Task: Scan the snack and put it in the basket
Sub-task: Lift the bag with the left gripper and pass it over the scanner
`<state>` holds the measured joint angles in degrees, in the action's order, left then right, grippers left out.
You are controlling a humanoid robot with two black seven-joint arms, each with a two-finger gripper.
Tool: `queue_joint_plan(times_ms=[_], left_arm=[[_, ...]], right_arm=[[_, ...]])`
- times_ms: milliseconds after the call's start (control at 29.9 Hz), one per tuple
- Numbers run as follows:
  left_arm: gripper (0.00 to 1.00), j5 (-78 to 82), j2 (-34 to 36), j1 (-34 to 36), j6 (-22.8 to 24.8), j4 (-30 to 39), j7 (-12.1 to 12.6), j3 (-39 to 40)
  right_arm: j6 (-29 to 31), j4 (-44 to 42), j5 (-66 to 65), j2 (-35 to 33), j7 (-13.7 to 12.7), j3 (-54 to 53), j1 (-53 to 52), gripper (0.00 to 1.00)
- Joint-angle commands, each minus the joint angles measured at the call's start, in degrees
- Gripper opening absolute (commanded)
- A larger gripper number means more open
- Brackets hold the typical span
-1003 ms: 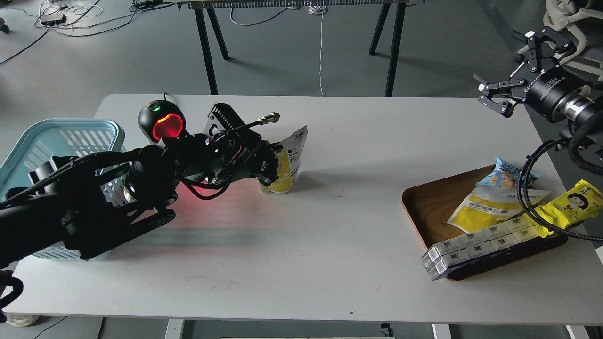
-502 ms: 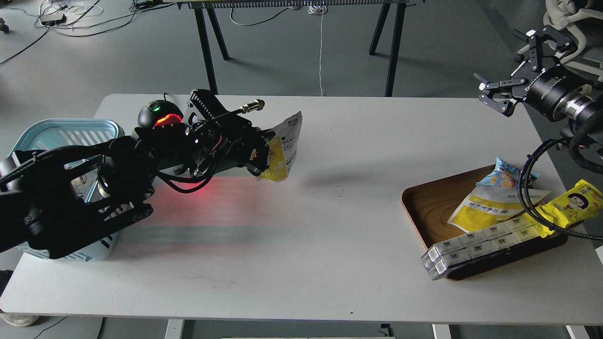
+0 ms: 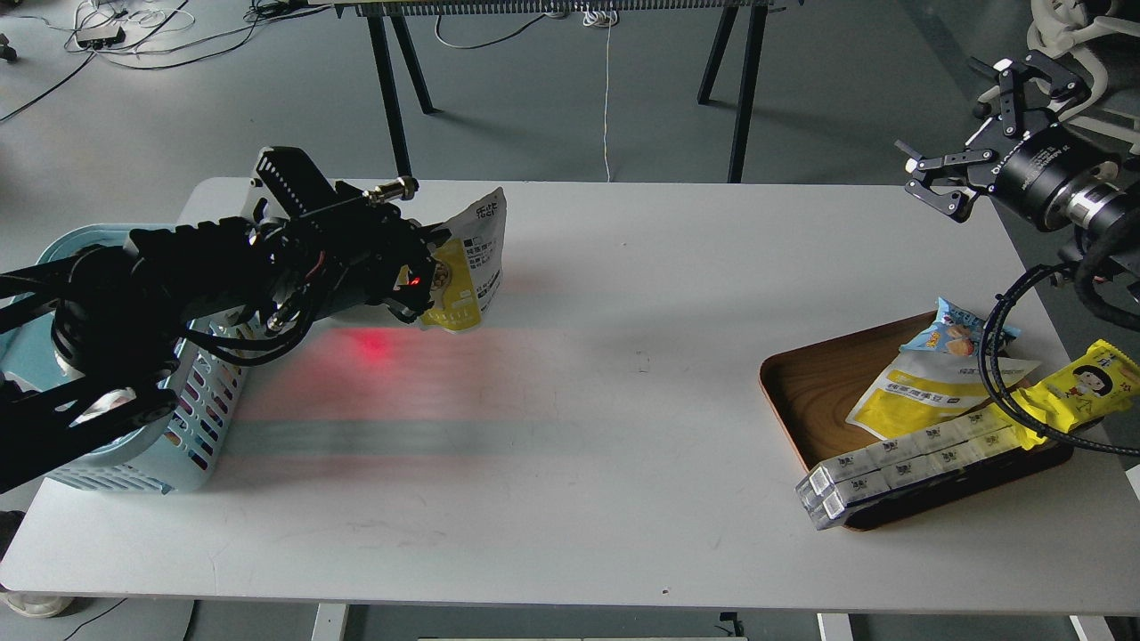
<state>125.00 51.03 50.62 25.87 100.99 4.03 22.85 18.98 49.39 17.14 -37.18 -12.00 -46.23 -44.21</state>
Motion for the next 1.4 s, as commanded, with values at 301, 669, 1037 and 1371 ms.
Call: queue_joint_plan(times_ms=[301, 669, 1037, 1371], left_arm=[[0.00, 0.0, 1.4, -0.1, -0.1, 0.0, -0.3, 0.0], [0.00, 0.0, 4.9, -0.1, 0.6, 0.1, -2.2, -0.4], [0.00, 0.0, 5.3, 0.4, 0.3, 0.1, -2.6, -0.3], [0.00, 0.0, 2.6, 3.3, 2.1, 0.1, -2.4, -0.1]], right_arm=[[0.0, 0.0, -0.5, -0.1, 0.0, -0.1, -0.2, 0.97], [0.0, -0.1, -0.5, -0.1, 0.0, -0.1, -0.1, 0.97], [0.0, -0.1, -0.5, 0.0, 0.0, -0.1, -0.1, 0.97], [0.0, -0.1, -0.5, 0.0, 0.0, -0.1, -0.1, 0.97]])
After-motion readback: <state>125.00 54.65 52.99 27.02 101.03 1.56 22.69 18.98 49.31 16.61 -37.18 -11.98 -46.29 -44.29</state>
